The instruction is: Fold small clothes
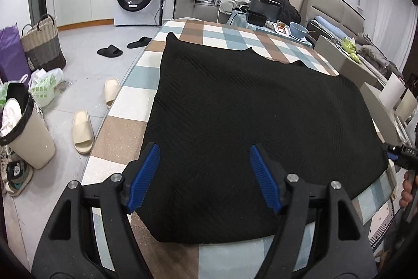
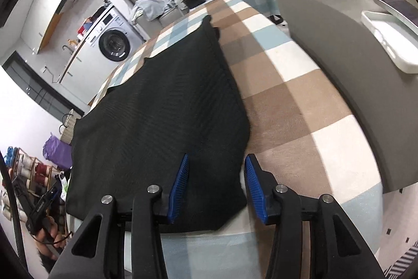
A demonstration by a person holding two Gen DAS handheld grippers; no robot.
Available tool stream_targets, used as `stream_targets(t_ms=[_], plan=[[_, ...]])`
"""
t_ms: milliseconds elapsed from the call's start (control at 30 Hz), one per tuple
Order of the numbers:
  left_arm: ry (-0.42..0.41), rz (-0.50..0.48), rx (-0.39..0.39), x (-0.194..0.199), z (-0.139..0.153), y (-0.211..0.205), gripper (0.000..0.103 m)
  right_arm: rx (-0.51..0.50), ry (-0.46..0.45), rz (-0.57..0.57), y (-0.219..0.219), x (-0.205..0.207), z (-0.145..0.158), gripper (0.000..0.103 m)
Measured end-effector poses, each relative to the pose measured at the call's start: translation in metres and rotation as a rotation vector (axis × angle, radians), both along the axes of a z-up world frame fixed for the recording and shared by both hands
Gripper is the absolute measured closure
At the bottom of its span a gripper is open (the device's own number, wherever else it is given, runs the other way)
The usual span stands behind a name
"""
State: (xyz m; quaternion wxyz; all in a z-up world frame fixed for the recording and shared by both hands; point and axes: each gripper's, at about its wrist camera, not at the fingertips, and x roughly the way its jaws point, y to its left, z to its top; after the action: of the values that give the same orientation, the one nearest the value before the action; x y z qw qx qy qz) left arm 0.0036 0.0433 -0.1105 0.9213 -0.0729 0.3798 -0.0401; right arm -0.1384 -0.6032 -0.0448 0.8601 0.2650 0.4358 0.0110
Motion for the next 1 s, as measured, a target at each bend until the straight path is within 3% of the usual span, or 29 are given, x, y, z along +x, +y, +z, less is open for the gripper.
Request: stream_targets(t_ms=[100, 167, 300, 733, 1000], plan=[[0.012, 0.005, -0.035, -0.005, -0.002, -0.002, 0.034, -0.012, -0.012, 0.023, 0.010, 0.000, 0.003, 0.061], [0.017, 0.007, -0.046, -0.008, -0.003, -0.003, 0.034, -0.010, -0.041, 0.037, 0.015, -0.001, 0.006, 0.070], [0.032, 0.008, -0.055, -0.006, -0.003, -0.006, 0.034, 0.046, -0.078, 0.039, 0.008, -0.003, 0.012, 0.069], [0.063, 0.035, -0.079, 0.030, 0.001, -0.010, 0.034, 0.142, -0.020, 0.122, -0.015, -0.005, -0.002, 0.069], [0.051, 0.060, -0.030, 0.042, 0.010, -0.011, 0.034, 0.210, -0.010, 0.115, -0.027, -0.019, -0.005, 0.069]])
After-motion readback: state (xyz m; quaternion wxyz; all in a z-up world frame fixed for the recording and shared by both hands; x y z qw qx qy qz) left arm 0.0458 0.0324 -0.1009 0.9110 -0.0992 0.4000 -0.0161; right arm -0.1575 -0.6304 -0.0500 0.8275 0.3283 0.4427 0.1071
